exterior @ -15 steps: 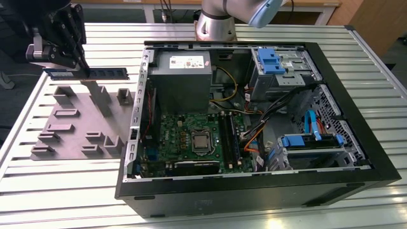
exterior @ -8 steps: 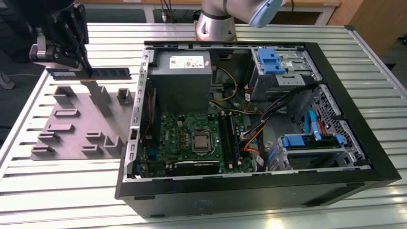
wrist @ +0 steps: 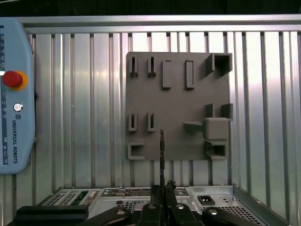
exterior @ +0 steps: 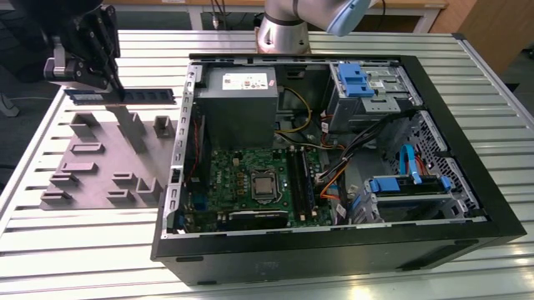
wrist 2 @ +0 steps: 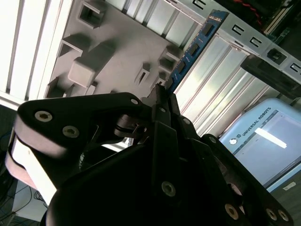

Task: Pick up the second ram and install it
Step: 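Pick up the second ram and move it above second insertion slot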

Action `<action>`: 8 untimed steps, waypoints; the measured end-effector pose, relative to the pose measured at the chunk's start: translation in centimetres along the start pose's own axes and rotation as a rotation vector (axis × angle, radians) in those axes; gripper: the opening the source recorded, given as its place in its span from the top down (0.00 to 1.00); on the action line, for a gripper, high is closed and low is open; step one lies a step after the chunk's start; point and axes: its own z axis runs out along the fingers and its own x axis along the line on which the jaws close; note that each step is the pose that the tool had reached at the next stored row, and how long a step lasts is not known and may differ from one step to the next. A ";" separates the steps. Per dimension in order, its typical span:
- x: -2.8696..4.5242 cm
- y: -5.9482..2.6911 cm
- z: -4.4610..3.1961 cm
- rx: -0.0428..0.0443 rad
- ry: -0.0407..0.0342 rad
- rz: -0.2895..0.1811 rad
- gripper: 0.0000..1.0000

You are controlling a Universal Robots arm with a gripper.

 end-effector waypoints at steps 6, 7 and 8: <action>-0.01 -0.31 -0.01 -0.0001 0.0001 0.000 0.86; -0.01 -0.37 -0.01 0.0000 0.0000 0.000 0.86; -0.01 -0.42 -0.01 -0.0001 0.0000 0.000 0.86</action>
